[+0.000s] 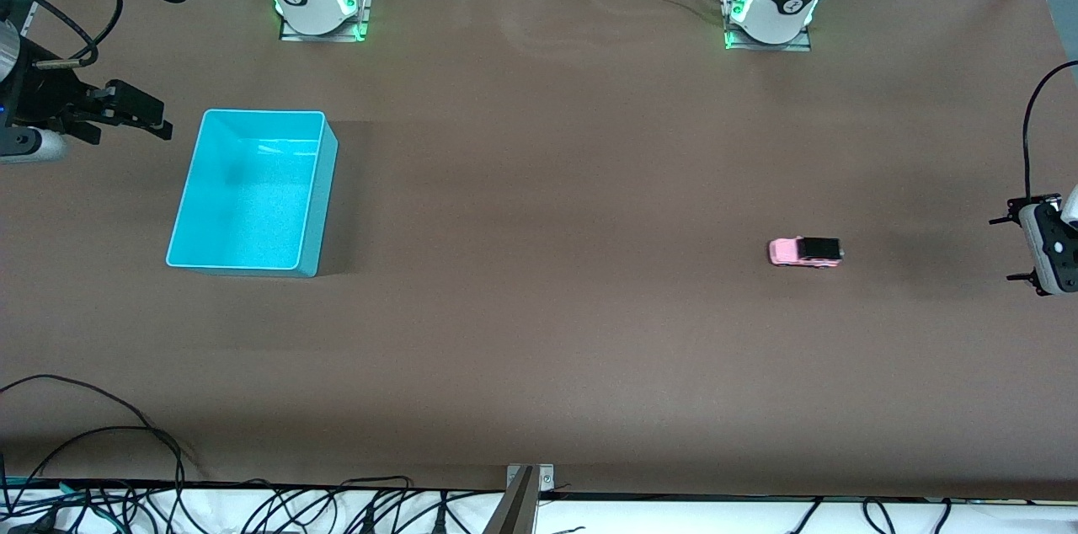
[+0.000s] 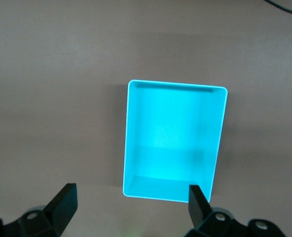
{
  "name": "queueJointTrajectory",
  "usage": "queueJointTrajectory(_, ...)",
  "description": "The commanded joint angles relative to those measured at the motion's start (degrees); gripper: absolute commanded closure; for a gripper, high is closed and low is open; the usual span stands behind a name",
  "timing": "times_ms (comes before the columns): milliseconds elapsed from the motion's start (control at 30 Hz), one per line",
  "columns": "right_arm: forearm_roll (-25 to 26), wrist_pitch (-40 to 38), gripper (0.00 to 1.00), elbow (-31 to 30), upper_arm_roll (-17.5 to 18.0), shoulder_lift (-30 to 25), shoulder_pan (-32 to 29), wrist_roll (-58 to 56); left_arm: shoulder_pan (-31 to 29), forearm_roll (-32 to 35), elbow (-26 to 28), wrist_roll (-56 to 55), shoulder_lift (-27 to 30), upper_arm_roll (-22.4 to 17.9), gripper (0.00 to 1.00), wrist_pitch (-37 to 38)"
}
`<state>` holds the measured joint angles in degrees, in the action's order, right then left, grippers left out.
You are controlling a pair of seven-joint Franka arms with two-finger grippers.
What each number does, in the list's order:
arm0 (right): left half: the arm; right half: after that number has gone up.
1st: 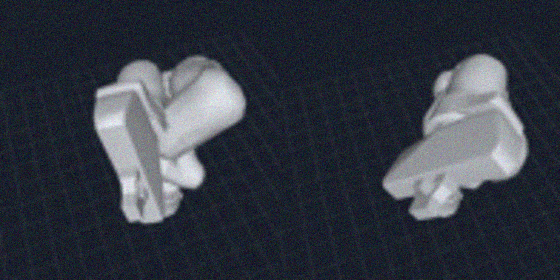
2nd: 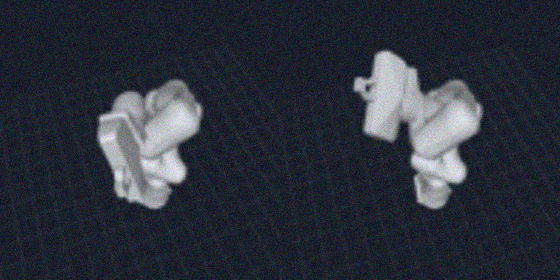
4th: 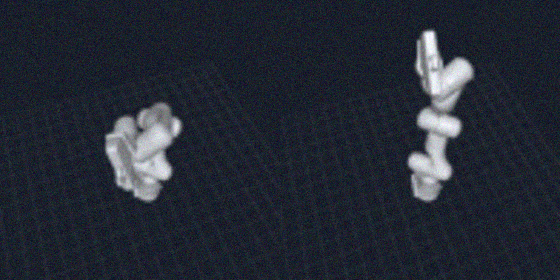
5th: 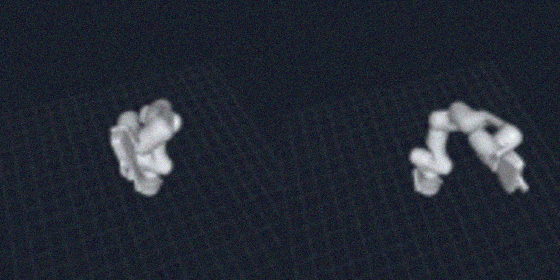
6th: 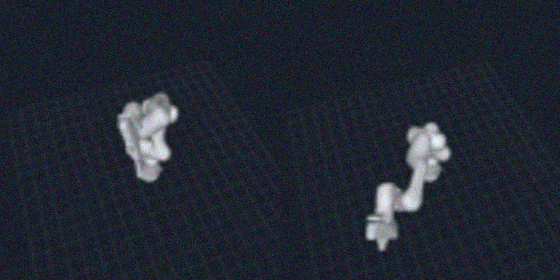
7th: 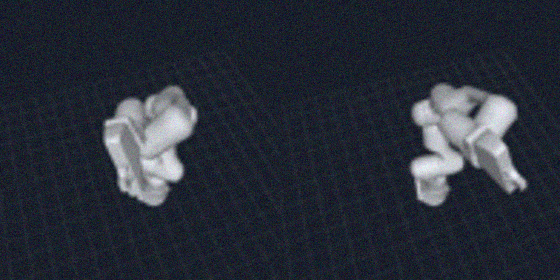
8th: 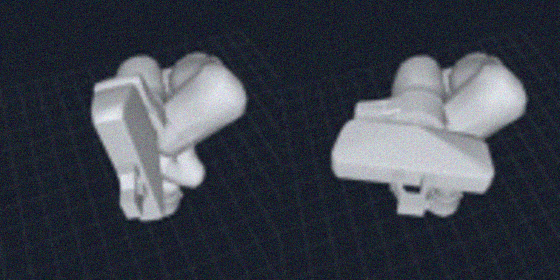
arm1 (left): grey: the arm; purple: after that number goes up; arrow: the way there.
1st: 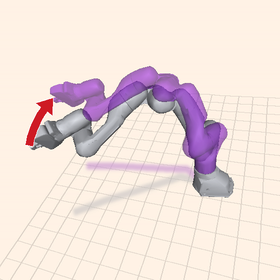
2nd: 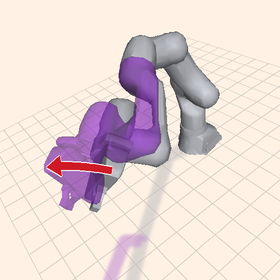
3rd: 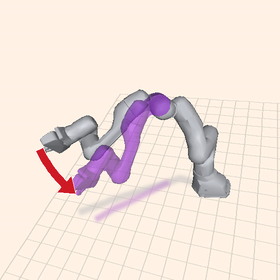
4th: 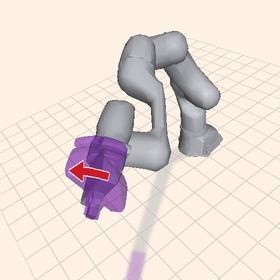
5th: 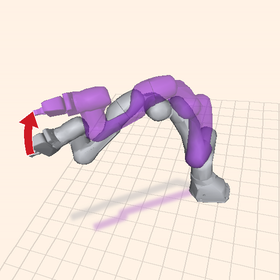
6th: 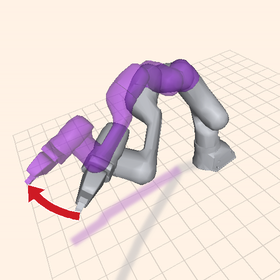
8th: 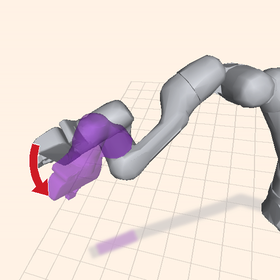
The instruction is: Wind and store pink jeep toy
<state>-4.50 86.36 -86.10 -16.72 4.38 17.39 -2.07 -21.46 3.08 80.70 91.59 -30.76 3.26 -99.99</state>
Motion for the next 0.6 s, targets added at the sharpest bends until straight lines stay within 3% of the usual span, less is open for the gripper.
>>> queueJointTrajectory(0, -0.34, -0.93, 0.0, 1.38, 0.02, 0.28, -0.08, 0.05, 1.24, -0.44, -2.13, -6.06, 1.93, -0.09, 0.0, 3.83)
queueJointTrajectory(300, -0.34, -0.93, 0.0, 1.38, 0.02, 0.28, -0.08, 0.05, 5.29, -0.44, -3.36, -16.08, 5.27, -0.18, 0.0, 10.33)
queueJointTrajectory(567, -0.34, -0.93, 0.0, 1.38, 0.11, 0.28, -0.08, 0.05, 7.05, -0.71, -8.19, -23.55, 5.63, -0.18, 0.0, 16.4)
